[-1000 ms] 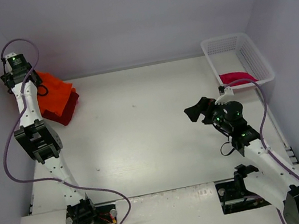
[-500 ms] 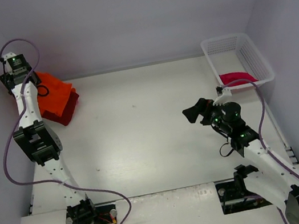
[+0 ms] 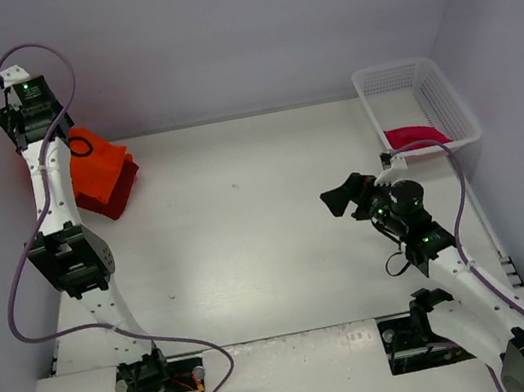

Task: Fold and stack the t-shirts
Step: Put the neatly folded tshirt into the corner of the board with the left arm

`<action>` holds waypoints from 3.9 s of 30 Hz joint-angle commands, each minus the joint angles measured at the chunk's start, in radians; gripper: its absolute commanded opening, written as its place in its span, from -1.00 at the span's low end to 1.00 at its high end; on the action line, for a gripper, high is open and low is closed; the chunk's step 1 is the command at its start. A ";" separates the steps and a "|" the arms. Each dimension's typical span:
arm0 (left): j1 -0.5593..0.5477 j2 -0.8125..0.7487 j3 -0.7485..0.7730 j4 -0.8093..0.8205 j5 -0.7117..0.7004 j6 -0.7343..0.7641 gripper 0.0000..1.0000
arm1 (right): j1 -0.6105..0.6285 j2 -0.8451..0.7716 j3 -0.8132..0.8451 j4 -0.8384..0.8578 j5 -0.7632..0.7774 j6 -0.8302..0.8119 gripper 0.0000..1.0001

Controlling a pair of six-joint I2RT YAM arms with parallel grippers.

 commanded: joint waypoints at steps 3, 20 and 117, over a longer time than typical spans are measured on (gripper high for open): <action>-0.067 -0.147 0.001 0.022 -0.023 0.001 0.44 | 0.010 -0.023 0.014 0.079 0.002 -0.005 0.94; -0.405 -0.368 -0.416 0.019 0.230 -0.236 0.45 | 0.009 0.072 0.340 -0.145 0.169 -0.106 0.99; -0.764 -0.684 -1.073 0.129 0.637 -0.375 0.44 | -0.392 0.943 1.036 -0.540 0.493 -0.184 1.00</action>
